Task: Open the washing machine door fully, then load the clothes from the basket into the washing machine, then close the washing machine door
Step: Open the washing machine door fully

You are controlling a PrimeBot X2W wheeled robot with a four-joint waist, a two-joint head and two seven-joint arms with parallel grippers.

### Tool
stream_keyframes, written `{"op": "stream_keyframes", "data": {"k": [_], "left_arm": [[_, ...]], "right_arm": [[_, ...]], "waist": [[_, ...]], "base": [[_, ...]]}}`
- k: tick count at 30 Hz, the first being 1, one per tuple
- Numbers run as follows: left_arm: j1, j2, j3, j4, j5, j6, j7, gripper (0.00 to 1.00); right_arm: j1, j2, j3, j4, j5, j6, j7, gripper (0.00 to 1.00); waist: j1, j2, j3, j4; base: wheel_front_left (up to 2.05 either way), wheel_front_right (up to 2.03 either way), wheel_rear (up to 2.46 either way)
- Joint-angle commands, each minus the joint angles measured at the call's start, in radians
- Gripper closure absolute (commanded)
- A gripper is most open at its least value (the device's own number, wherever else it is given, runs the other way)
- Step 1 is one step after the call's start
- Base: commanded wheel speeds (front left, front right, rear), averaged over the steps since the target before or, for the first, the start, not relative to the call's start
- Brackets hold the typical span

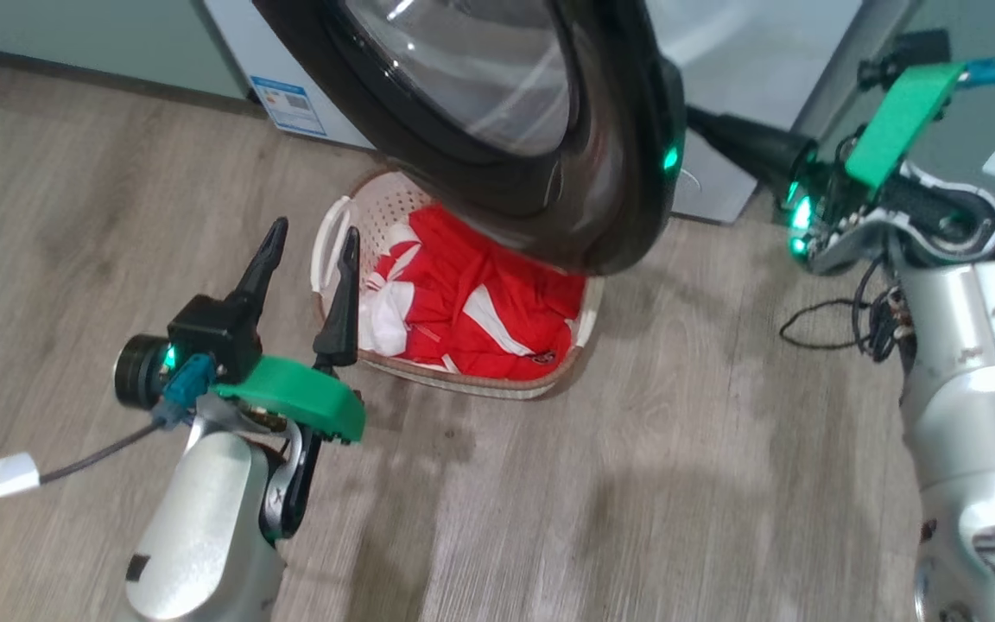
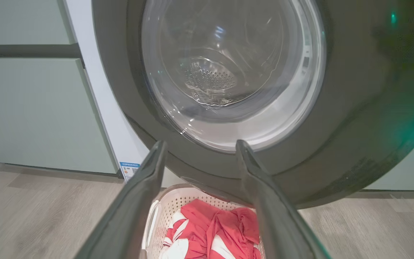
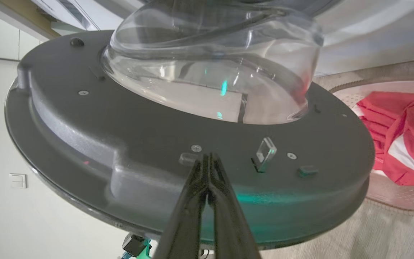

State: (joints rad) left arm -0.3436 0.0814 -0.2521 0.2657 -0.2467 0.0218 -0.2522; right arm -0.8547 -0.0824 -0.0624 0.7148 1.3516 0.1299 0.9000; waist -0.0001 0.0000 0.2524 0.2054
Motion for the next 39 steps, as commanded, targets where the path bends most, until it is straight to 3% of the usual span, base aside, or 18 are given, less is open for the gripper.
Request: {"op": "stream_keyframes", "data": {"k": [1, 17, 39], "left_arm": [[-0.005, 0.014, 0.036, -0.040, -0.007, 0.007, -0.010, 0.00], [0.081, 0.009, 0.038, -0.086, -0.028, 0.038, -0.010, 0.00], [0.096, 0.002, 0.044, -0.089, -0.049, 0.052, -0.010, 0.00]], "right_arm": [[-0.001, 0.030, 0.030, -0.049, 0.015, 0.001, 0.014, 1.00], [0.177, 0.032, 0.201, -0.175, 0.169, 0.001, -0.033, 1.00], [0.211, 0.032, 0.429, -0.214, 0.308, 0.001, -0.148, 1.00]], "waist": [[0.0001, 0.0000, -0.017, 0.017], [0.0001, 0.0000, -0.065, 0.122], [0.0001, 0.0000, -0.072, 0.236]], "base": [[0.00, 0.00, 0.00], [0.00, 0.00, 0.00], [0.00, 0.00, 0.00]]}}
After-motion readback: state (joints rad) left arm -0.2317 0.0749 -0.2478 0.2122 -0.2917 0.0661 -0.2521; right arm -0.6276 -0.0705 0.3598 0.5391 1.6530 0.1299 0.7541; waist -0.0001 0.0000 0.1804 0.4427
